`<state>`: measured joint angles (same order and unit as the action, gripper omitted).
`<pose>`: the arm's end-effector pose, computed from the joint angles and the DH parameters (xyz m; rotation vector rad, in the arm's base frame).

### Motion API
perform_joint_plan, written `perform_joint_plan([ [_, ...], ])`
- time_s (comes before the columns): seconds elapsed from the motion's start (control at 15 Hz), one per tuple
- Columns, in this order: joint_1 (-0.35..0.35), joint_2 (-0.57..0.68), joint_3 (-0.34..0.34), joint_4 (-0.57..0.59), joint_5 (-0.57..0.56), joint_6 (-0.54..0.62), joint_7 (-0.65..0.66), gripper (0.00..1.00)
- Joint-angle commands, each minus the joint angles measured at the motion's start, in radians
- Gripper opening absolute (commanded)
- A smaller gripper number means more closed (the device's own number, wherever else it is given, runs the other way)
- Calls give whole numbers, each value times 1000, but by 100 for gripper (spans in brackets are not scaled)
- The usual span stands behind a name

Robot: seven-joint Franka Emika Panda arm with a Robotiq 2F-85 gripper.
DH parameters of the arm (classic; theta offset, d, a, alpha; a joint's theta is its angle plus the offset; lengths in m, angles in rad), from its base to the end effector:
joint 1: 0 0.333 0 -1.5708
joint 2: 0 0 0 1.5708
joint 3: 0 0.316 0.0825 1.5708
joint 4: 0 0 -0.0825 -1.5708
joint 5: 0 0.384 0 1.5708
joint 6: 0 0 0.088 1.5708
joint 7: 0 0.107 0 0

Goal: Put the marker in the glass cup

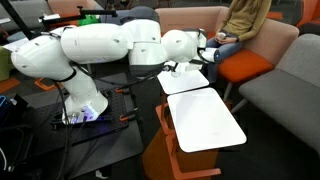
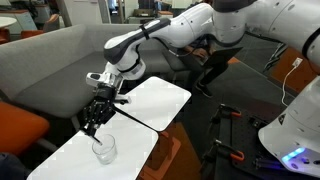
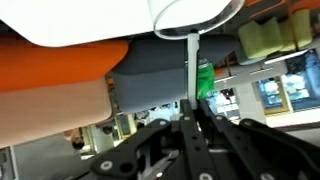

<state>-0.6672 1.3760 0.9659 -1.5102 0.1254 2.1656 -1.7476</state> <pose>0.6570 0.1099 0.0802 -1.4642 -1.4472 -0.6818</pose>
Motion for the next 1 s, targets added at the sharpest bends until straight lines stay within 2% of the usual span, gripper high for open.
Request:
perform_joint_plan([
  [0.0,63,-19,-66,72,80,-36,-46,3],
  [0.33,126,-8,-142,135,166,-74,-79,3],
  [0.73,168,-34,-227,120,249,-42,-107,3],
  [0.8,170,-38,-235,118,261,-40,-105,37],
  [0.87,175,-45,-246,117,265,-48,-105,38],
  [0.93,178,-52,-252,114,267,-52,-110,44],
])
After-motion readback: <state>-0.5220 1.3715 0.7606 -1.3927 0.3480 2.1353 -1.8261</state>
